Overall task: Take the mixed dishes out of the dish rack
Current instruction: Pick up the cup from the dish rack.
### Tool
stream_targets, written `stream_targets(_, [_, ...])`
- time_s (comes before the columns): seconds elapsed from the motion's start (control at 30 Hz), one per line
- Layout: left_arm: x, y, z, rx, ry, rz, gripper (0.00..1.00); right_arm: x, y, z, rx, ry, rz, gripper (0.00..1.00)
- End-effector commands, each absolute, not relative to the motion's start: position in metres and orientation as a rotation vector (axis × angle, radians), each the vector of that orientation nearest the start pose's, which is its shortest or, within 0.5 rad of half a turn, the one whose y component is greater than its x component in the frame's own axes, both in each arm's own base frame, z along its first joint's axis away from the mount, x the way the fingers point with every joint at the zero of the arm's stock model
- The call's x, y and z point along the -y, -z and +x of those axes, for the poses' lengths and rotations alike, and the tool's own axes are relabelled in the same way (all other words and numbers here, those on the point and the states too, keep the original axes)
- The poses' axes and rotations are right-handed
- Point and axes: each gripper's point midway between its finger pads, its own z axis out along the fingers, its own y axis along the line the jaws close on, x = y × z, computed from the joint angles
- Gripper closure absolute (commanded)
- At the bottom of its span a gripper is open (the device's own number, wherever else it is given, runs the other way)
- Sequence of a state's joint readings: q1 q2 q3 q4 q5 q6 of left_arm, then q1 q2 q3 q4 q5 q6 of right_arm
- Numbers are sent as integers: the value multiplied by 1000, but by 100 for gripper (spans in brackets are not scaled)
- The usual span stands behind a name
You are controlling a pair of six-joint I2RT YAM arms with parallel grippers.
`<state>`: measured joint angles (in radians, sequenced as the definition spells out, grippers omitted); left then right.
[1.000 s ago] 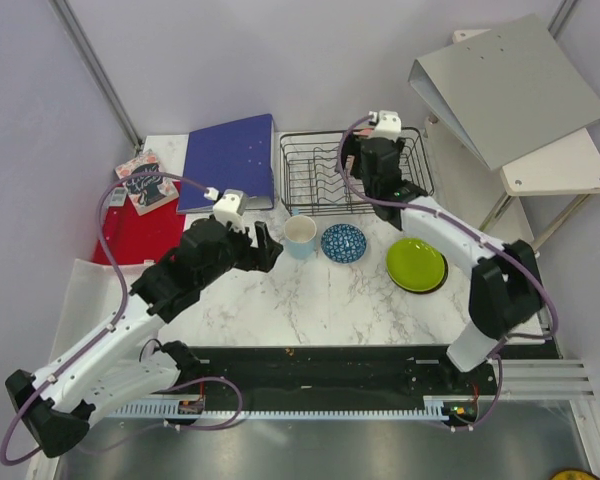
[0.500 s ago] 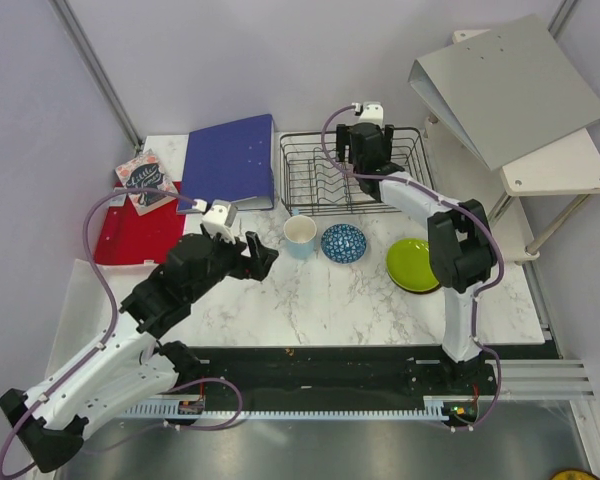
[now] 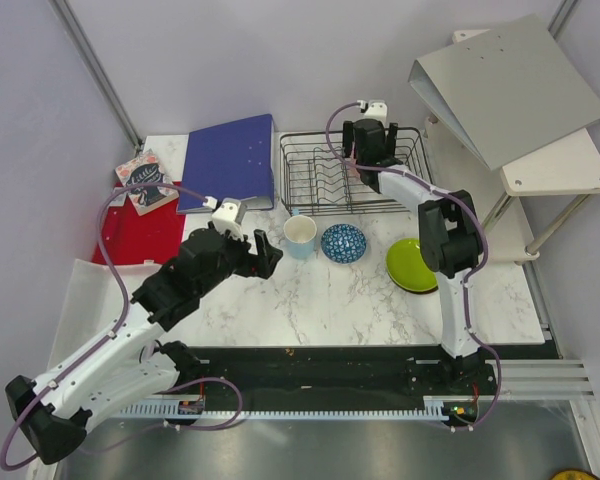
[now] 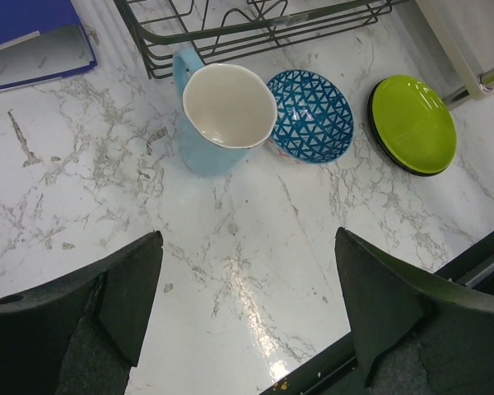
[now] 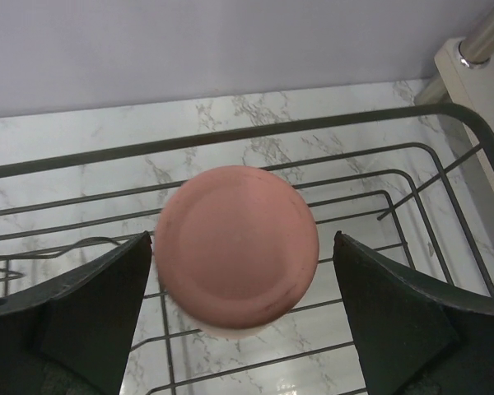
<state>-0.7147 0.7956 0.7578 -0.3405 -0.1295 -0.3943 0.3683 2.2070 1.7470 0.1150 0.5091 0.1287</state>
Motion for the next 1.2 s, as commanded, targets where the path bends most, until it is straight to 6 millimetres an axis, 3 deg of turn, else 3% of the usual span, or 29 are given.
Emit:
stream_targets(0.0, [194,-228,239,-1947,586,239,9,-138,-141,624,-1879,162,166,2])
stream_targets(0.27, [199,-219,241,-1973,587,254,9,-139,-129,629,-1896,124,167,3])
stream_targets(0.37, [199,-217,241,-1978,588,257,10,-138,-132,624,-1890,111,170,13])
stream_targets(0.43, [199,-218,241,-1974,589,255,10,-138,-147,622,-1855,87,186,23])
stream_targets(0.47, [198,-217,240,-1977,588,254,10,-137,-143,618,-1864,89,183,26])
stream_targets(0.63, [198,-217,237,-1974,603,251,11,-134,-166,604,-1836,64,199,52])
stream_targets(0.67, [198,-217,237,-1973,607,249,11,-133,-162,598,-1849,65,199,55])
stream_targets(0.73, [198,-217,237,-1972,609,247,12,-133,-185,590,-1813,36,211,62])
stream_targets(0.77, [197,-217,236,-1973,609,243,12,-136,-180,582,-1826,21,205,63])
stream_targets(0.8, [198,-217,236,-1971,610,242,12,-135,-204,576,-1783,-1,216,64])
stream_targets(0.9, [197,-221,237,-1961,611,233,12,-150,-242,551,-1720,-97,204,67])
stream_targets(0.97, [196,-222,237,-1959,613,219,13,-167,-255,533,-1703,-175,177,69])
stream_targets(1.0, [194,-223,237,-1954,611,212,13,-175,-284,520,-1650,-256,180,71])
stream_targets(1.07, [194,-227,237,-1945,616,195,13,-191,-294,502,-1640,-357,161,73])
stream_targets(1.1, [192,-228,237,-1940,612,184,13,-196,-317,489,-1597,-450,184,81])
stream_targets(1.17, [190,-234,237,-1926,623,164,14,-212,-319,468,-1609,-584,171,100])
